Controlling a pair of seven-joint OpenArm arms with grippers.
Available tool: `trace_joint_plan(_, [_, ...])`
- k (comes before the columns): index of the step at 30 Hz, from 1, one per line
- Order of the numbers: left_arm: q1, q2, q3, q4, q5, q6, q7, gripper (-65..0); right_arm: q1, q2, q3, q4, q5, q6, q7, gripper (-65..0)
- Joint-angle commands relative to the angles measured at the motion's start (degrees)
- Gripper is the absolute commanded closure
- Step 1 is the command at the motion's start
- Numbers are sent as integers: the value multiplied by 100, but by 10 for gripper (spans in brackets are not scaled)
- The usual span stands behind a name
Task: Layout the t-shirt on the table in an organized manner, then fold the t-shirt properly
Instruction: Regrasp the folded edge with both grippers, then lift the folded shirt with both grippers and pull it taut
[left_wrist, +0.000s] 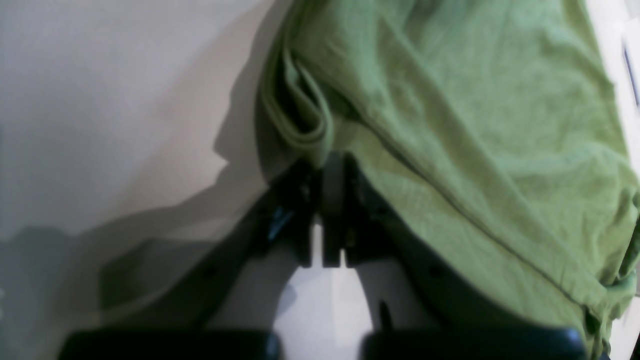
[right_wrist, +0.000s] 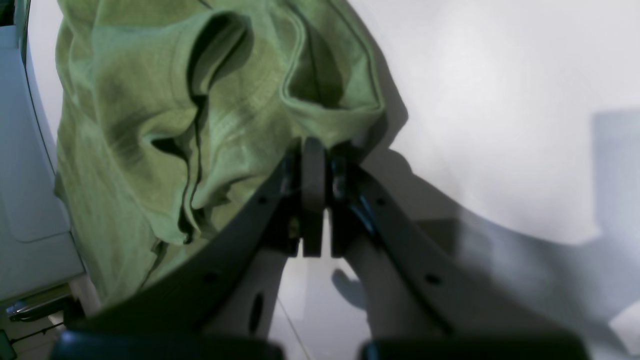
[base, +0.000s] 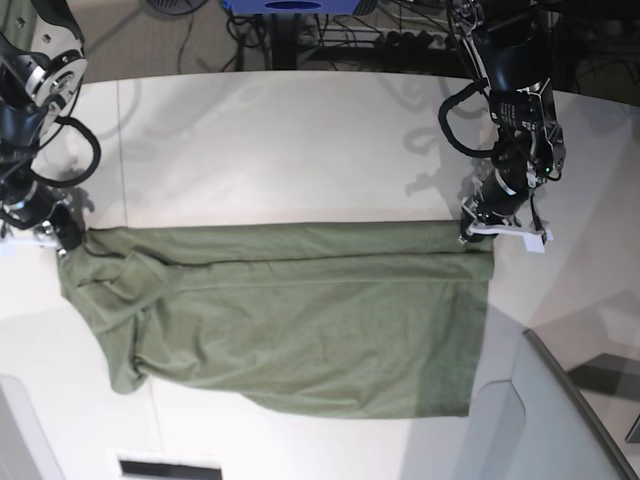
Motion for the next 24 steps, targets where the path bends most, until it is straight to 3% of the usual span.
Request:
trace_joint_plan(1, [-47,-52,0,65,-29,-7,-202,0,83,72,5,64,-23,-9,-30,-2])
trace_joint_plan(4, [-30,-87,0,117,-29,11,-272,0,100,98,-206,143,-23,8,-3,-2])
trace_joint_plan(10, [-21,-113,-9,856,-29,11,308,0,-49,63,-900,1277,-5,8,-118,-2])
trace_joint_plan(18, [-21,-184,-53,2008,-55,19,1178,0,-322,-130,-900,3097,12,8,-1067,-2])
trace_joint_plan(24, [67,-184,-193,2561,-73,19,1302,0,-629,-315,-716,4345,12,8,-1480,-2])
